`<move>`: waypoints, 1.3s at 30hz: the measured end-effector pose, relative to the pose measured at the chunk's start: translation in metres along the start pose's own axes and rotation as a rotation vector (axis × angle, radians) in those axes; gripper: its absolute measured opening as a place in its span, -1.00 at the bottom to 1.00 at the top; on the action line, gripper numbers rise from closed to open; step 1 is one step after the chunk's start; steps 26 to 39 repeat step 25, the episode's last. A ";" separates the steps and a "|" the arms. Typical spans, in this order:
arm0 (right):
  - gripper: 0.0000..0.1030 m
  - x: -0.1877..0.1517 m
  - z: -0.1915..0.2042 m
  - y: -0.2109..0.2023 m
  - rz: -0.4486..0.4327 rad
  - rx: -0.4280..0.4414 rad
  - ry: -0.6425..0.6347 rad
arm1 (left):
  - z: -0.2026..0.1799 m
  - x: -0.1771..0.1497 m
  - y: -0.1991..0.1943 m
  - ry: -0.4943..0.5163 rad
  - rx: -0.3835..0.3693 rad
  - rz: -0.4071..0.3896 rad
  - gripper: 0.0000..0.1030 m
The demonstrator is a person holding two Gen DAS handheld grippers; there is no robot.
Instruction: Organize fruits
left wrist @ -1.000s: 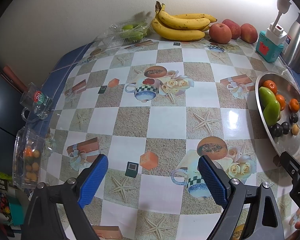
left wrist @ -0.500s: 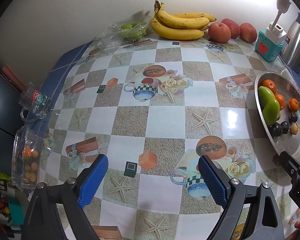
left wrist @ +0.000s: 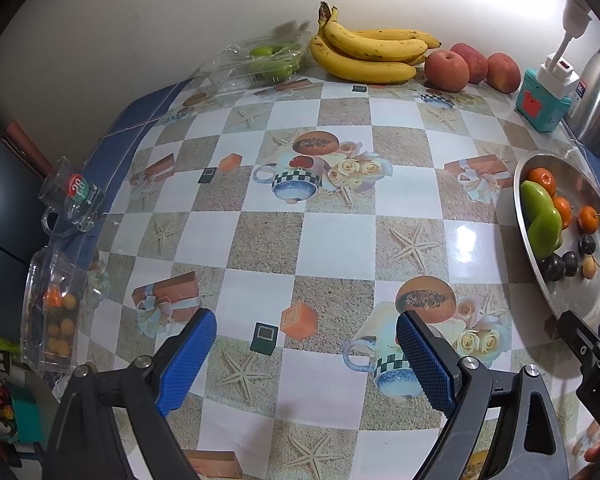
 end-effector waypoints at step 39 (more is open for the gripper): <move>0.67 -0.001 0.000 0.001 0.003 0.000 0.000 | 0.004 0.003 -0.007 -0.031 0.004 -0.032 0.81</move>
Point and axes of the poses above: each gripper's, at about its wrist camera, not at the fingertips, and y roughly the way its jaws point, z to its left, x to its top, the point moved 1 cm from there along y, roughly the way its jaws point, and after that the axes turned 4 degrees about -x, right-handed, at the moved point
